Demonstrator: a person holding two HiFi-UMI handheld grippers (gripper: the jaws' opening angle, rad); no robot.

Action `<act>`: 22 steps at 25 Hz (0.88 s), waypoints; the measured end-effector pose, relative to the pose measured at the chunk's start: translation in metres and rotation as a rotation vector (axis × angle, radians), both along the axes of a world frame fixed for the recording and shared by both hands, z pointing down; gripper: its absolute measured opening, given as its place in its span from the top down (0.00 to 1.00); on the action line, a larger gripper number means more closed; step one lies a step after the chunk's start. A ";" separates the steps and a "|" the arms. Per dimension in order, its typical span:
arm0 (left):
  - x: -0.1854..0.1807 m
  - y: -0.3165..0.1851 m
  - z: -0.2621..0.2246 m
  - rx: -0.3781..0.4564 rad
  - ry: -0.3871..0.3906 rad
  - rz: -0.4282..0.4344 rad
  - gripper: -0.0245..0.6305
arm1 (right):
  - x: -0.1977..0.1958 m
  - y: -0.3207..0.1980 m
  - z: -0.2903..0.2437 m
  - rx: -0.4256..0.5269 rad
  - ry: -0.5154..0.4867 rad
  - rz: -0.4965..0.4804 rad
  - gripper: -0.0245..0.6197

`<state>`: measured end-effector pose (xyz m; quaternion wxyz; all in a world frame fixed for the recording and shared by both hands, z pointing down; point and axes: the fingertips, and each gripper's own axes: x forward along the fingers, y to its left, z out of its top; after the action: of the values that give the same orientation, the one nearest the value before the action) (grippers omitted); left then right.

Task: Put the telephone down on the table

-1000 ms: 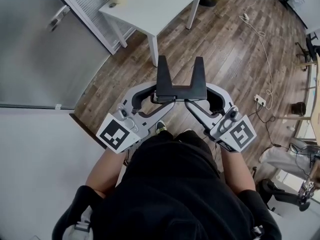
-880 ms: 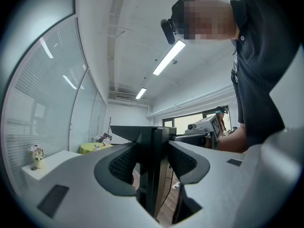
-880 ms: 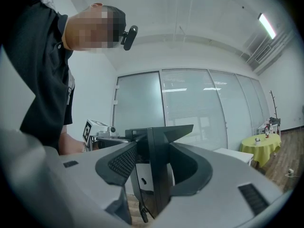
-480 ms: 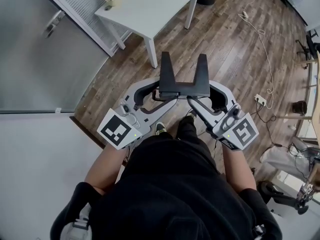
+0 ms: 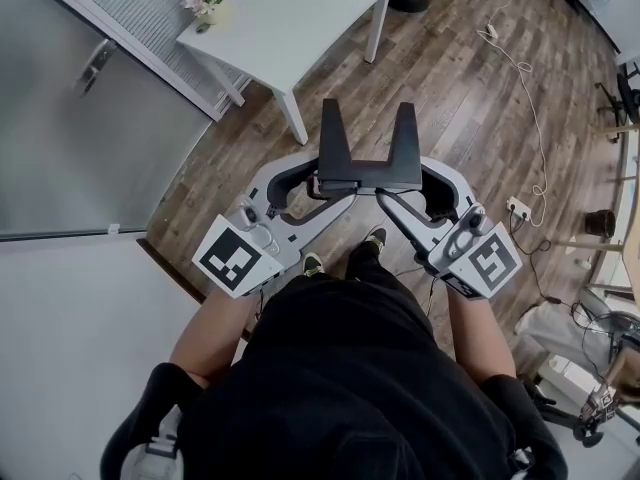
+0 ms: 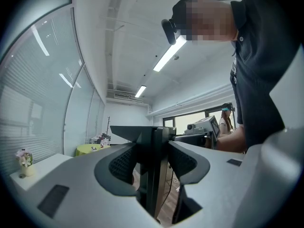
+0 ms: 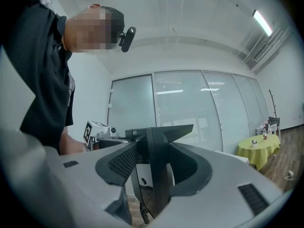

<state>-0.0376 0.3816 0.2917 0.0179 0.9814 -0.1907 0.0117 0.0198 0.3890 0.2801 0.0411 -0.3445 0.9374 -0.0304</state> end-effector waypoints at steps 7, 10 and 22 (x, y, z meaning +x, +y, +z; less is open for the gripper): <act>0.044 -0.034 0.003 0.003 -0.007 -0.006 0.64 | 0.044 -0.034 0.002 0.007 -0.002 -0.007 0.61; 0.064 -0.046 0.001 0.010 -0.006 -0.007 0.64 | 0.063 -0.047 0.001 0.009 -0.006 -0.007 0.61; 0.136 -0.083 0.002 -0.008 -0.017 -0.041 0.64 | 0.137 -0.085 0.003 0.002 -0.011 -0.032 0.61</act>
<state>0.0985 0.2989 0.2938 0.0207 0.9771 -0.2108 0.0202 0.1567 0.3041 0.2833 0.0462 -0.3291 0.9426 -0.0320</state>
